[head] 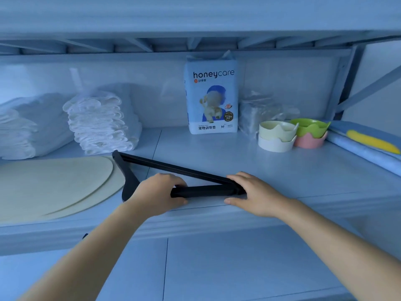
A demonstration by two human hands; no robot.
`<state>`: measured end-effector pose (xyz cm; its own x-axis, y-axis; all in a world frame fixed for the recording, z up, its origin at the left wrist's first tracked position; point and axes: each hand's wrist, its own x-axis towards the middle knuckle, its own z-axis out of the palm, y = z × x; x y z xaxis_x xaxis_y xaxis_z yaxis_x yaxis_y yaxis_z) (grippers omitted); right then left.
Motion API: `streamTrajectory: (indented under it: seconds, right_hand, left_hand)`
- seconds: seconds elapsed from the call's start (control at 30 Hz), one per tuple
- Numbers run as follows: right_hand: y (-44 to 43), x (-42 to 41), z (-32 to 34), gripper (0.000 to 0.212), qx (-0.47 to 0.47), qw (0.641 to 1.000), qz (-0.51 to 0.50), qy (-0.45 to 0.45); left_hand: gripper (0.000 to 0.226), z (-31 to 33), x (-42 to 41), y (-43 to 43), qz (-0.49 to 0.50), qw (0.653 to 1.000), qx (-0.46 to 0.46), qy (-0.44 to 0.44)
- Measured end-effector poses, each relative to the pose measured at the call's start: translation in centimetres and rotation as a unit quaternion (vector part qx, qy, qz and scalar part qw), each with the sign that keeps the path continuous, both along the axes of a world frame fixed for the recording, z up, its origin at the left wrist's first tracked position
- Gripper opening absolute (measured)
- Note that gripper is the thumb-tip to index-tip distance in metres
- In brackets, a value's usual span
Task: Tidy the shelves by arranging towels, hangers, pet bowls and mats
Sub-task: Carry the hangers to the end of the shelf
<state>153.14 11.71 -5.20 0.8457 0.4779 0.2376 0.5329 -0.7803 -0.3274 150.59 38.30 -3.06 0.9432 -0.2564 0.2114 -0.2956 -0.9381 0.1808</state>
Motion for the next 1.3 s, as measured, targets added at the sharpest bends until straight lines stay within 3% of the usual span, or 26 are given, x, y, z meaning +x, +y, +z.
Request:
streamTrajectory:
  seconds: [0.43, 0.8, 1.3]
  right_hand:
    - [0.6, 1.2, 0.1, 0.051, 0.056, 0.998, -0.032, 0.004]
    - [0.1, 1.0, -0.1, 0.047, 0.052, 0.997, -0.05, 0.002]
    - [-12.0, -7.2, 1.3, 0.05, 0.098, 0.981, -0.124, -0.117]
  left_hand:
    - [0.016, -0.1, -0.4, 1.4, 0.024, 0.999, 0.03, -0.003]
    - [0.021, -0.5, -0.2, 0.7, 0.007, 0.996, 0.071, -0.061]
    - [0.015, 2.4, -1.4, -11.4, -0.116, 0.983, 0.055, -0.13]
